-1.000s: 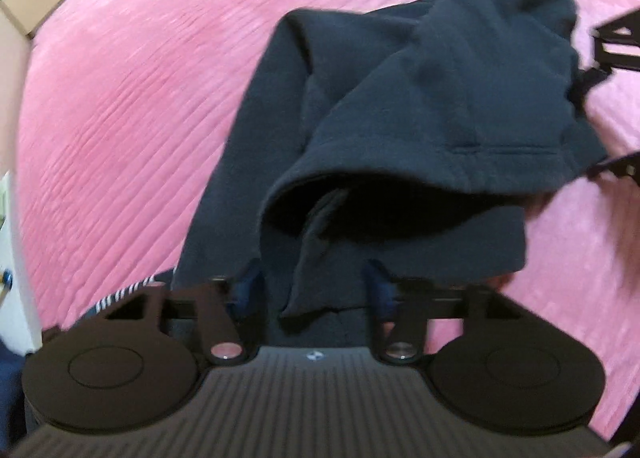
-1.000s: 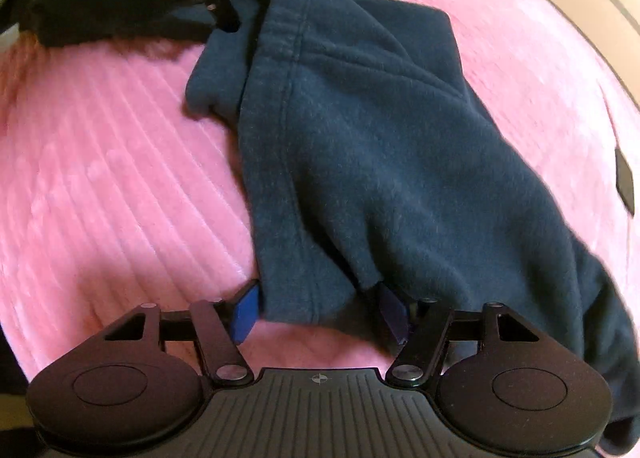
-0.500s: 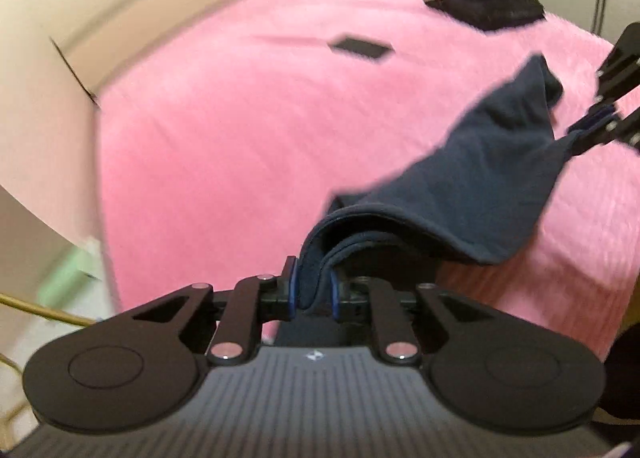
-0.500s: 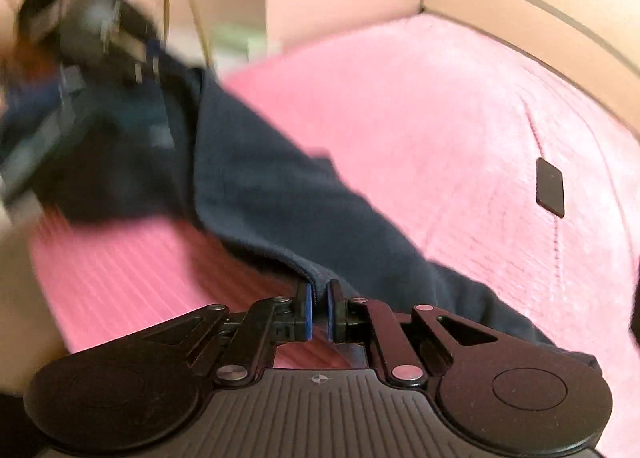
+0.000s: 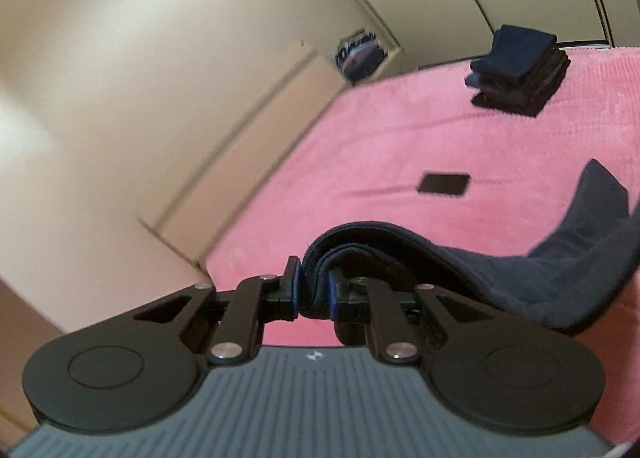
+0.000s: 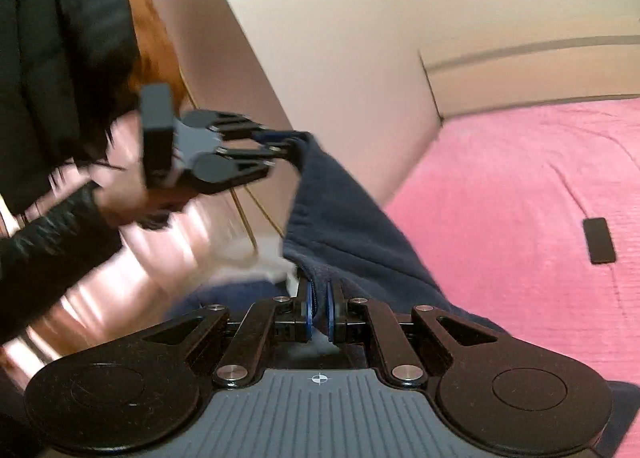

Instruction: Fold clothes

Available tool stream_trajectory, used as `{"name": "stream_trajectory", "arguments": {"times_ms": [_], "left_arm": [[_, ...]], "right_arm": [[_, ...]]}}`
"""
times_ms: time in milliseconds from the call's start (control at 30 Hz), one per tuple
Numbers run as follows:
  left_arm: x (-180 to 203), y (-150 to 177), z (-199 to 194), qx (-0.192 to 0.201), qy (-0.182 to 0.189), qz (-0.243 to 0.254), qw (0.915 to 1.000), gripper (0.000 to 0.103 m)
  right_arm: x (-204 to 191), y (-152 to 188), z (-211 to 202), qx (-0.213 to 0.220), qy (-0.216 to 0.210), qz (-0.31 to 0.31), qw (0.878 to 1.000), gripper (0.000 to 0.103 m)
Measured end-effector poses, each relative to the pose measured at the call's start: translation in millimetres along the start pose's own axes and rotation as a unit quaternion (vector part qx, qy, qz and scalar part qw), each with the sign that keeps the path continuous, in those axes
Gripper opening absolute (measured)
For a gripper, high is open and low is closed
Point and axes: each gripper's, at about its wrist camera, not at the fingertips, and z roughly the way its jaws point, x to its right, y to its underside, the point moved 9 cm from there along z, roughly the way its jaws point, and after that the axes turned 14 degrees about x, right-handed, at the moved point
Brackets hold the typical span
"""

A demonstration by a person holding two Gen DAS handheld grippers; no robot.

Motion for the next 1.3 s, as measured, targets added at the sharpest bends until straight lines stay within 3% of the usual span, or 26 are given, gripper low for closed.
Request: {"name": "stream_trajectory", "arguments": {"times_ms": [167, 267, 367, 533, 667, 733, 833, 867, 933, 1067, 1133, 1167, 1200, 1233, 1300], "left_arm": [[-23.0, -66.1, 11.0, 0.045, -0.016, 0.025, 0.9985, 0.01], [0.2, -123.5, 34.6, 0.079, 0.016, 0.058, 0.995, 0.01], [54.4, -179.4, 76.9, 0.112, 0.067, 0.087, 0.9876, 0.01], [205.3, -264.6, 182.8, 0.145, 0.162, 0.118, 0.969, 0.01], [360.1, -311.6, 290.5, 0.132, 0.26, 0.094, 0.9518, 0.011], [438.2, -318.8, 349.3, 0.098, 0.3, 0.084, 0.945, 0.024], [526.9, -305.2, 410.5, 0.034, 0.328, 0.069, 0.9415, 0.029], [539.6, -297.4, 414.9, 0.022, 0.332, 0.061, 0.9412, 0.03], [550.7, -272.8, 410.4, -0.003, 0.338, 0.038, 0.9402, 0.044], [537.5, -187.4, 383.2, -0.089, 0.344, -0.008, 0.9346, 0.047], [516.6, -137.9, 359.2, -0.133, 0.335, -0.024, 0.9323, 0.051], [505.3, -114.9, 346.3, -0.157, 0.327, -0.035, 0.9314, 0.052], [493.6, -91.8, 332.0, -0.181, 0.317, -0.051, 0.9296, 0.056], [482.2, -71.1, 315.8, -0.2, 0.31, -0.067, 0.9272, 0.062], [461.0, -31.9, 280.9, -0.233, 0.295, -0.097, 0.9216, 0.064]], "right_arm": [[-38.9, -49.0, -16.7, 0.086, -0.057, 0.018, 0.995, 0.003], [-20.1, -85.9, -52.2, 0.151, -0.044, 0.031, 0.987, 0.003], [37.6, -99.5, -102.8, 0.193, 0.019, 0.043, 0.98, 0.003], [174.5, -90.0, -224.8, 0.232, 0.159, 0.101, 0.954, 0.003], [314.4, -43.5, -338.4, 0.226, 0.303, 0.173, 0.909, 0.003], [383.7, -6.7, -390.7, 0.203, 0.385, 0.193, 0.879, 0.003], [475.2, 49.8, -449.2, 0.141, 0.489, 0.2, 0.837, 0.003], [497.8, 66.6, -460.6, 0.113, 0.509, 0.197, 0.83, 0.003], [537.0, 97.0, -480.1, 0.064, 0.54, 0.193, 0.816, 0.004], [557.4, 137.9, -475.4, 0.015, 0.528, 0.219, 0.82, 0.004], [552.2, 154.7, -455.5, -0.006, 0.51, 0.233, 0.828, 0.008], [547.8, 162.4, -441.7, -0.017, 0.5, 0.237, 0.833, 0.031], [542.3, 169.7, -427.7, -0.028, 0.49, 0.239, 0.838, 0.07], [536.2, 174.6, -411.9, -0.036, 0.478, 0.238, 0.845, 0.081], [516.9, 179.0, -378.2, -0.053, 0.449, 0.229, 0.862, 0.083]]}}
